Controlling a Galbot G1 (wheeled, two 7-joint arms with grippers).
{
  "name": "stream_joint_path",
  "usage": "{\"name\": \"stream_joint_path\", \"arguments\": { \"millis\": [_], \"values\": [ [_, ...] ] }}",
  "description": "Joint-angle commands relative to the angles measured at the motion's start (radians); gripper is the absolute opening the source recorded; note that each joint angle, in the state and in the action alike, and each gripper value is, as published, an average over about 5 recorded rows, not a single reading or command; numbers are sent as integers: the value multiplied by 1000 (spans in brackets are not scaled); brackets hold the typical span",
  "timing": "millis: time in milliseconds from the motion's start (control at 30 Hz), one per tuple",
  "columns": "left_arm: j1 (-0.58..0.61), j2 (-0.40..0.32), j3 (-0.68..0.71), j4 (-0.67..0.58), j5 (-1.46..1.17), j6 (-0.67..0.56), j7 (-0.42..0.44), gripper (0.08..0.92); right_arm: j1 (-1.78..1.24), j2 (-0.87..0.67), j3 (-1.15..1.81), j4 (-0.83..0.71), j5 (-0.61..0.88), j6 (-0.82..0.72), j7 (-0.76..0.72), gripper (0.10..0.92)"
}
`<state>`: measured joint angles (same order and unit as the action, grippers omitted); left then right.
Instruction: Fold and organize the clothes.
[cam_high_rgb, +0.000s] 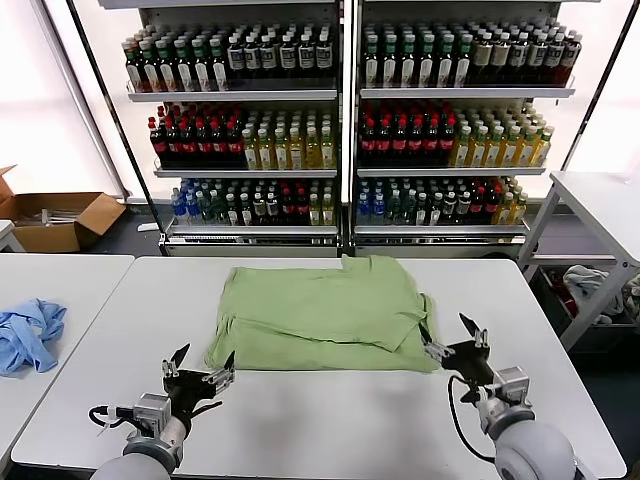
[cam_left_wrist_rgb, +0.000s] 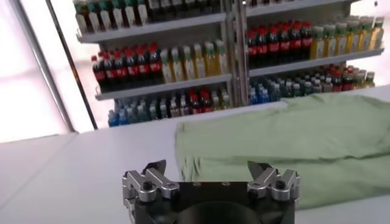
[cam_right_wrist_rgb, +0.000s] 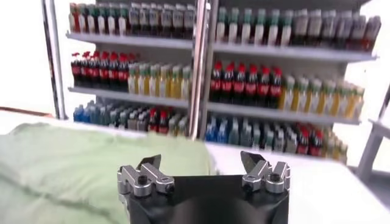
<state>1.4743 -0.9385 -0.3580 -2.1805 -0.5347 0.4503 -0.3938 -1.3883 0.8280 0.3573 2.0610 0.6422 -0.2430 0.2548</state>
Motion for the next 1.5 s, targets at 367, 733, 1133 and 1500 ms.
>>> {"name": "stream_joint_path", "arguments": {
  "millis": [367, 733, 1133, 1500],
  "values": [
    [-85, -12, -24, 166, -146, -51, 51, 823, -67, 28, -4, -31, 75, -16, -61, 823],
    [-166, -34, -4, 263, -187, -36, 51, 823, 11, 63, -60, -71, 48, -25, -59, 823],
    [-180, -43, 10, 299, -198, -43, 64, 722, 79, 82, -102, -116, 36, -29, -56, 823],
    [-184, -45, 22, 314, -198, -42, 81, 507, 117, 93, -135, -164, 28, -47, -54, 657]
  ]
}}
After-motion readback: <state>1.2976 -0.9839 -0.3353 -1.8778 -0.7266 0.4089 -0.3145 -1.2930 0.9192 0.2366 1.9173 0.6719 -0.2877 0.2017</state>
